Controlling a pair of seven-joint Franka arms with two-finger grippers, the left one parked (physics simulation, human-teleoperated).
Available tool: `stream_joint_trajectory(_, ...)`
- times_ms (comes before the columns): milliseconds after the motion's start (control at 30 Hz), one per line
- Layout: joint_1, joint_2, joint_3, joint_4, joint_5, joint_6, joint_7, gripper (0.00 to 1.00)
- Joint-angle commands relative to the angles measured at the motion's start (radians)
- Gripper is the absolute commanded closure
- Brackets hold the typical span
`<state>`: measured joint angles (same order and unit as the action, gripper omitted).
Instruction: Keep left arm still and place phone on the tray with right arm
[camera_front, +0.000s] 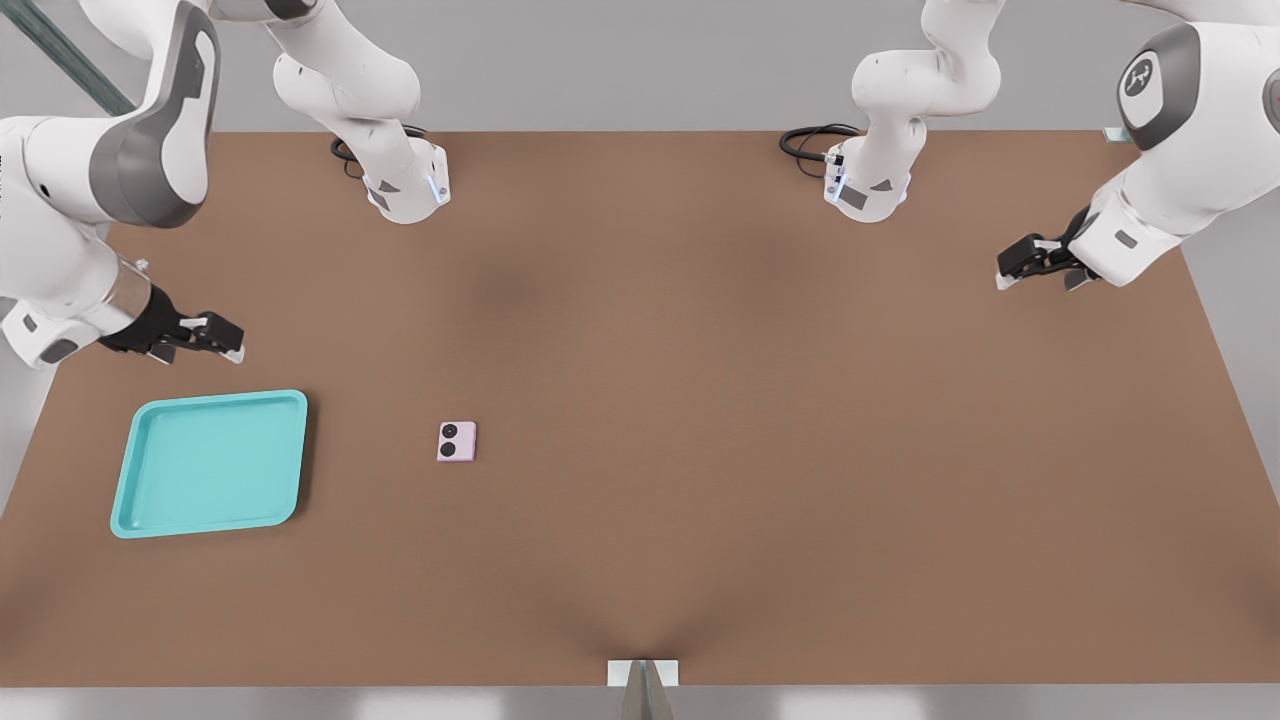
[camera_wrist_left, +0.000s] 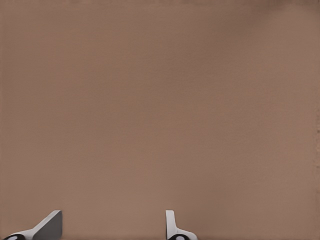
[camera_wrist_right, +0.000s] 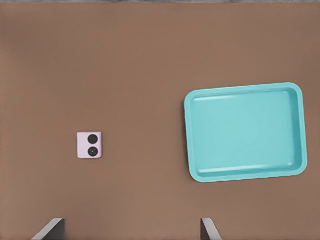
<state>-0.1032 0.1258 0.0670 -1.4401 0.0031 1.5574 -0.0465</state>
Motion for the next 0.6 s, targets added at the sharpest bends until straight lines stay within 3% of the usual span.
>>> stream_joint_trajectory(0, -0.001, 0.000, 0.002, 0.001, 0.000, 0.009, -0.023, 0.00)
stream_joint_trajectory(133, 0.033, 0.078, 0.091, -0.031, -0.032, 0.107, 0.059, 0.00)
stream_joint_trajectory(267, 0.056, 0.147, 0.152, -0.233, -0.052, 0.421, 0.224, 0.00)
stream_joint_trajectory(367, 0.092, 0.293, 0.157, -0.247, -0.055, 0.618, 0.312, 0.00)
stream_joint_trajectory(433, 0.125, 0.399, 0.157, -0.276, -0.133, 0.759, 0.407, 0.00)
stream_joint_trajectory(567, 0.123, 0.431, 0.155, -0.361, -0.173, 0.862, 0.461, 0.00)
